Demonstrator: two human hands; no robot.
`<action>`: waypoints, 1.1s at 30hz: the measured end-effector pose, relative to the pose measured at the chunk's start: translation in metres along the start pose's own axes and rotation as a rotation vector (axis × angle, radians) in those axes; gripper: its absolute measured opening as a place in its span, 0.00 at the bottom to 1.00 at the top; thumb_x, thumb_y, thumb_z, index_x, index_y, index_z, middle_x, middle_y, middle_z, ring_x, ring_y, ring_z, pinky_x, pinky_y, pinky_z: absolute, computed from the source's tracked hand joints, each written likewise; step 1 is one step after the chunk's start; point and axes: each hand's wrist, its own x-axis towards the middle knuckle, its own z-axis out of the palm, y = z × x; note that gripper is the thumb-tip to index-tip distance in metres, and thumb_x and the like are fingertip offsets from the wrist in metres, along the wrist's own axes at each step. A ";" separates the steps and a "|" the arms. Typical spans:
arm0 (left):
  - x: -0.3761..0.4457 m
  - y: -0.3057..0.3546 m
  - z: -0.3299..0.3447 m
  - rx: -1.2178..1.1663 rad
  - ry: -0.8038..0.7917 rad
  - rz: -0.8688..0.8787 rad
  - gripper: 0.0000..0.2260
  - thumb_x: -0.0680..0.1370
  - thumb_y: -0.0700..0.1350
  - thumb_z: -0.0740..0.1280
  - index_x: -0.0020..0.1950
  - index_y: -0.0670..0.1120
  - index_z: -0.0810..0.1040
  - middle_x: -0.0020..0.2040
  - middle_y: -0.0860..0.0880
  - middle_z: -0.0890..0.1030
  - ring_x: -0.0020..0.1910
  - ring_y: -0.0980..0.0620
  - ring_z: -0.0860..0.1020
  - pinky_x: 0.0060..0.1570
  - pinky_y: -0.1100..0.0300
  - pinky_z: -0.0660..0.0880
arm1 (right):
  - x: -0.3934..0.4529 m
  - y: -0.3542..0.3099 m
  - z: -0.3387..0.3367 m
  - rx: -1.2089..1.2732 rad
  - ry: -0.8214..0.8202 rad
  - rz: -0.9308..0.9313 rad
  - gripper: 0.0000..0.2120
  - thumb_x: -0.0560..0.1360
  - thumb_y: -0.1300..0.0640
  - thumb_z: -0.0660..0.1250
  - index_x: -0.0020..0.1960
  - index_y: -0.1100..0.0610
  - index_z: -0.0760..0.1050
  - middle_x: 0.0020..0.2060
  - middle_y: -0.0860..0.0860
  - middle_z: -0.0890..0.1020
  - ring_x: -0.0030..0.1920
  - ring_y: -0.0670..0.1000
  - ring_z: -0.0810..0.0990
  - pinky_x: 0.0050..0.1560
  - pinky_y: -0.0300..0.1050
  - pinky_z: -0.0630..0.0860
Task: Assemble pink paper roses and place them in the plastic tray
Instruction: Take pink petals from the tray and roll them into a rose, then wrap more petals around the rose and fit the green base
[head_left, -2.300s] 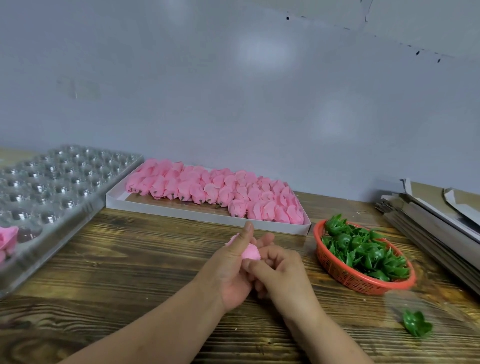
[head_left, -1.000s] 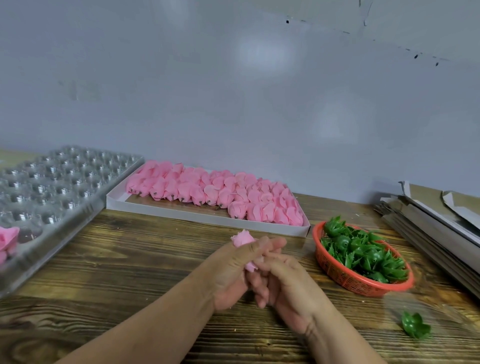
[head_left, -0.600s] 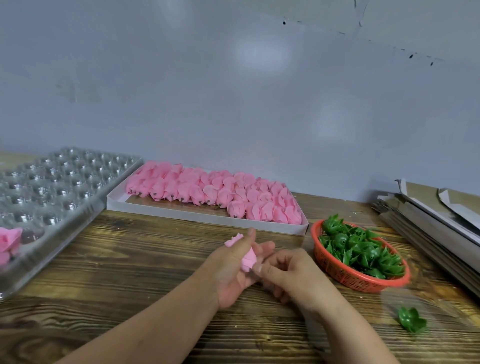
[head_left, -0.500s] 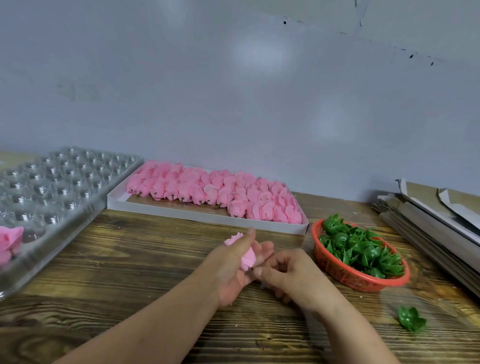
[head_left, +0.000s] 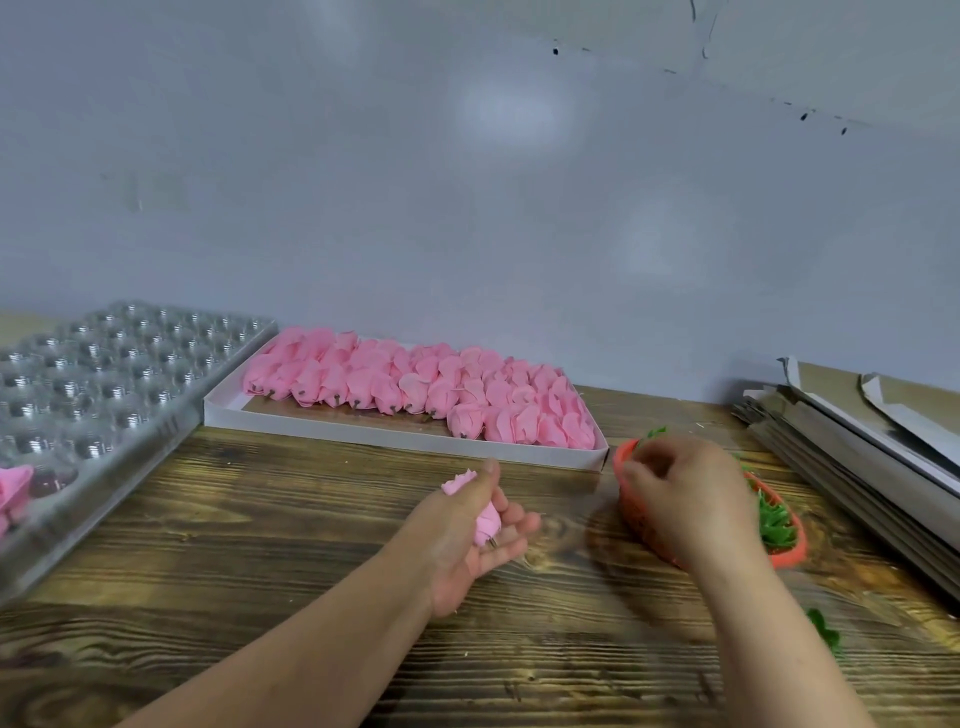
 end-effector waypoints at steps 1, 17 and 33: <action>-0.001 0.000 0.001 0.016 -0.003 0.000 0.15 0.78 0.51 0.65 0.36 0.43 0.75 0.33 0.46 0.81 0.42 0.47 0.85 0.43 0.53 0.80 | 0.004 0.007 -0.006 -0.056 0.059 0.041 0.06 0.71 0.54 0.69 0.36 0.50 0.77 0.32 0.49 0.80 0.38 0.56 0.77 0.34 0.44 0.70; -0.003 0.000 0.003 0.015 0.013 -0.016 0.15 0.77 0.51 0.66 0.36 0.43 0.75 0.33 0.46 0.81 0.41 0.48 0.85 0.45 0.53 0.79 | 0.014 0.029 0.000 -0.456 -0.113 0.325 0.06 0.71 0.57 0.64 0.35 0.54 0.71 0.31 0.51 0.73 0.36 0.55 0.73 0.36 0.42 0.66; -0.001 -0.001 0.002 -0.011 0.021 -0.023 0.15 0.77 0.51 0.67 0.35 0.43 0.75 0.33 0.45 0.82 0.41 0.47 0.85 0.43 0.53 0.79 | 0.015 0.042 0.006 -0.165 0.251 0.270 0.06 0.78 0.60 0.56 0.48 0.60 0.71 0.38 0.62 0.78 0.37 0.60 0.72 0.38 0.50 0.67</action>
